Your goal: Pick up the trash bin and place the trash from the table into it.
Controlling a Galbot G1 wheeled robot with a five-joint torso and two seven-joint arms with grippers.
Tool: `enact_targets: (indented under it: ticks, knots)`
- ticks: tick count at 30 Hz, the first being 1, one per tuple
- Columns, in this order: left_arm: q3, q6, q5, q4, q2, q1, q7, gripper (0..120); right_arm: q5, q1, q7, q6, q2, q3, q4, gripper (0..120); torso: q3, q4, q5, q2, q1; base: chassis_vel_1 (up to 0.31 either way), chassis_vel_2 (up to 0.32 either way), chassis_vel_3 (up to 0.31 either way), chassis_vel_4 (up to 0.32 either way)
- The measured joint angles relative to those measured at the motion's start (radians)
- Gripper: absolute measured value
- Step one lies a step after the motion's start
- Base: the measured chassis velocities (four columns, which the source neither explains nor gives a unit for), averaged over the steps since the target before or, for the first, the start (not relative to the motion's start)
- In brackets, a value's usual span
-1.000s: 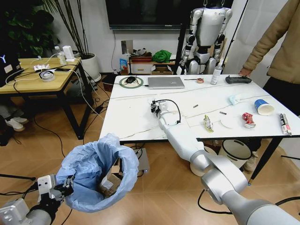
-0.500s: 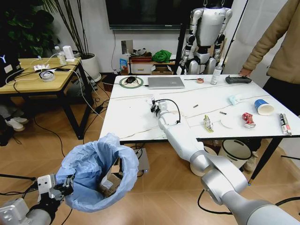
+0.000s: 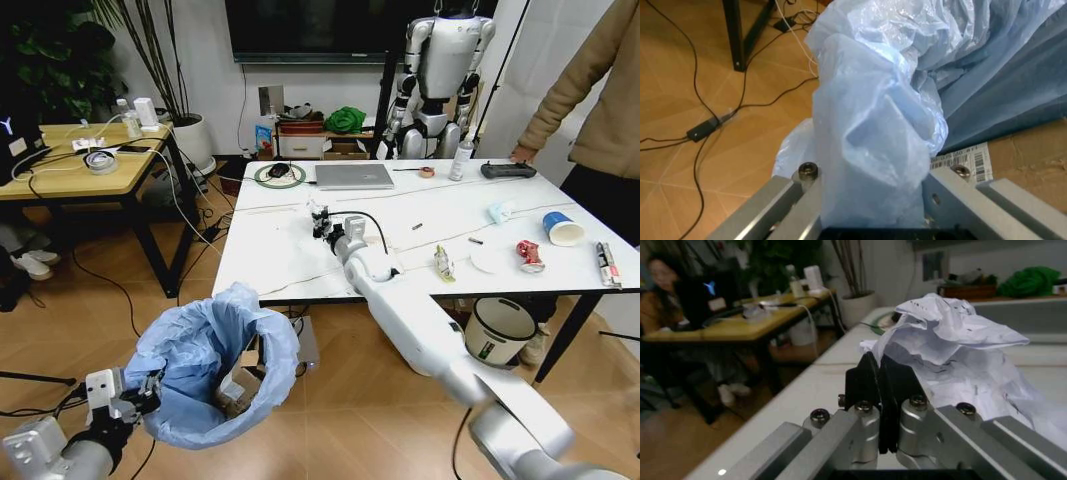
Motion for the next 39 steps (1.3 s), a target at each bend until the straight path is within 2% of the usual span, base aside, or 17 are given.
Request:
enact_targets:
  ticks: [1,2,8,9,13,16,20,26,30,39]
  knots:
    - [0.000,0.000,-0.003,0.001,0.002,-0.001,0.000,0,0.057,-0.019,-0.012,0.000,-0.031,-0.009,0.090,0,0.000,-0.0001,0.0006,0.000,0.000,0.000,0.000,0.000,0.000]
    - [0.000,0.000,-0.003,0.001,0.002,-0.001,0.000,0,0.057,-0.019,-0.012,0.000,-0.031,-0.009,0.090,0,0.000,-0.0001,0.0006,0.000,0.000,0.000,0.000,0.000,0.000]
    - [-0.008,0.001,-0.011,0.000,0.000,0.003,0.000,0,0.236,-0.078,-0.095,0.018,-0.152,-0.059,0.419,0,0.000,0.0002,0.0006,0.000,0.000,0.000,0.000,0.000,0.000]
    - [-0.008,0.001,-0.011,0.000,0.000,0.003,0.000,0,0.236,-0.078,-0.095,0.018,-0.152,-0.059,0.419,0,0.000,0.0002,0.0006,0.000,0.000,0.000,0.000,0.000,0.000]
    - [-0.013,0.003,-0.011,-0.005,-0.006,0.009,-0.001,0,0.337,-0.110,-0.141,0.023,-0.248,-0.100,0.611,0,0.000,-0.0001,0.0005,0.000,0.000,0.000,0.000,0.000,0.000]
    - [-0.014,0.003,-0.009,-0.007,-0.008,0.010,-0.002,0,0.376,-0.120,-0.149,0.024,-0.285,-0.134,0.678,0,0.000,0.0000,0.0002,0.000,0.000,0.000,0.000,0.000,0.000]
    - [-0.015,0.005,-0.007,-0.015,-0.019,0.012,-0.005,0,0.427,-0.151,-0.170,0.031,-0.328,-0.249,0.795,0,0.000,0.0000,0.0002,0.000,0.000,0.000,0.000,0.000,0.000]
    - [-0.021,0.007,-0.006,-0.016,-0.022,0.011,-0.006,0,0.413,-0.177,-0.197,0.035,-0.325,-0.361,0.810,0,0.000,0.0000,0.0002,0.000,0.000,0.000,0.000,0.000,0.000]
    - [-0.024,0.010,-0.009,-0.018,-0.023,0.011,-0.008,0,0.397,-0.180,-0.213,0.040,-0.291,-0.436,0.797,0,0.000,0.0001,0.0002,0.000,0.000,0.000,0.000,0.000,0.000]
    - [-0.040,0.012,-0.025,-0.030,-0.026,0.017,-0.013,0,0.343,-0.187,-0.218,0.049,-0.233,-0.502,0.753,0,0.000,0.0000,0.0002,0.000,0.000,0.000,0.000,0.000,0.000]
